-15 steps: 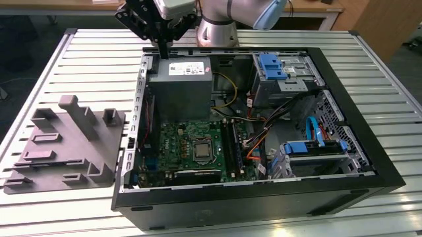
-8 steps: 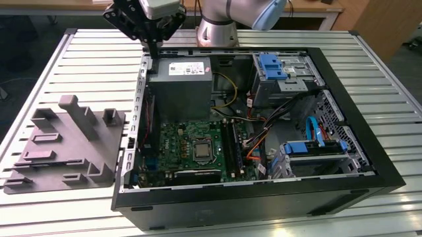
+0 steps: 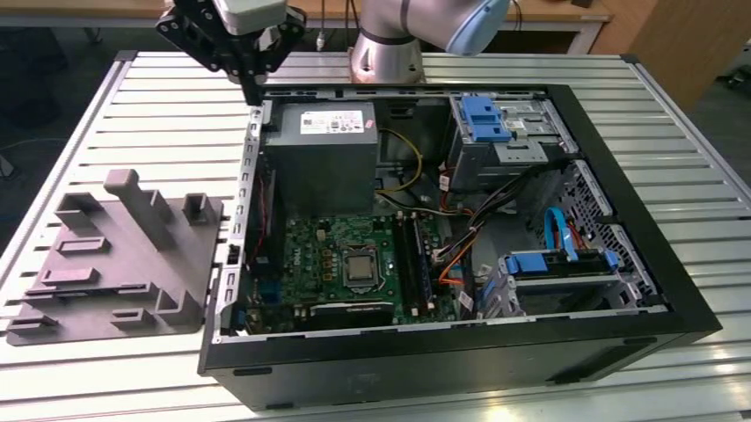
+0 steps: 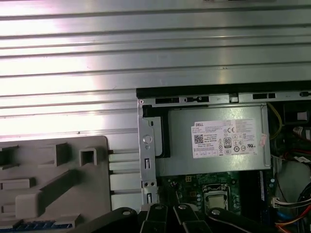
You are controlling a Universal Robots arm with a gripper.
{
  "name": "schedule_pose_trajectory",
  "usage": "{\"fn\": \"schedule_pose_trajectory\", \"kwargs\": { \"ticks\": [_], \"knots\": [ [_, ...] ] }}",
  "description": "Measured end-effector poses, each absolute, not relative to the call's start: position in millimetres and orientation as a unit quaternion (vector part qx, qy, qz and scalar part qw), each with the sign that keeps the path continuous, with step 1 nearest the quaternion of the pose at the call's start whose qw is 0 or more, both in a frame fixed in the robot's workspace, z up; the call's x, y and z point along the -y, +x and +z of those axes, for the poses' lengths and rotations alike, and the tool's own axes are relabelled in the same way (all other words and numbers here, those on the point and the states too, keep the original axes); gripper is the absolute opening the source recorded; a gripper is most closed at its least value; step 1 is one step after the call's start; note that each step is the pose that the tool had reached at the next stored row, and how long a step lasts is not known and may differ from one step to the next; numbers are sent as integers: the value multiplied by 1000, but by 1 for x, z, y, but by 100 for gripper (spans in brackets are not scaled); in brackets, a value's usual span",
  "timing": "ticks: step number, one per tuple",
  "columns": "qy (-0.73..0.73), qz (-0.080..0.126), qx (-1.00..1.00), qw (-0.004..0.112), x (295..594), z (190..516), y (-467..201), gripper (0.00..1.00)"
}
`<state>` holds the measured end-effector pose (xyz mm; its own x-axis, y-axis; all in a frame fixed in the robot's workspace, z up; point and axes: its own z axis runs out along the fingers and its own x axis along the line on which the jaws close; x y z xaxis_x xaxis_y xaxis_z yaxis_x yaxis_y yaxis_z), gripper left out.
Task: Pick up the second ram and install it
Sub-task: 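Reach for the second ram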
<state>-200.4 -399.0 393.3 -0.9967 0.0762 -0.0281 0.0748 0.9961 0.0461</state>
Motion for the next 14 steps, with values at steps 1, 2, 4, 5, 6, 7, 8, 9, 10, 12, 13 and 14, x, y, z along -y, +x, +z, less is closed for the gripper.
{"fn": "schedule_pose_trajectory", "kwargs": {
  "ticks": [1, 2, 4, 5, 6, 7, 8, 9, 10, 12, 13, 14],
  "knots": [
    [38, 23, -999, 15, 399, 393, -203, 10],
    [38, 23, -999, 15, 399, 393, -207, 10],
    [38, 23, -999, 15, 399, 393, -213, 10],
    [38, 23, -999, 15, 399, 393, -216, 10],
    [38, 23, -999, 15, 399, 393, -219, 10],
    [38, 23, -999, 15, 399, 393, -222, 10],
    [38, 23, -999, 15, 399, 393, -225, 10],
    [38, 23, -999, 15, 399, 393, -228, 10],
    [38, 23, -999, 15, 399, 393, -232, 10],
    [38, 23, -999, 16, 399, 393, -238, 10],
    [38, 23, -999, 16, 399, 393, -241, 10],
    [38, 23, -999, 16, 399, 393, -244, 10]
  ]
}}
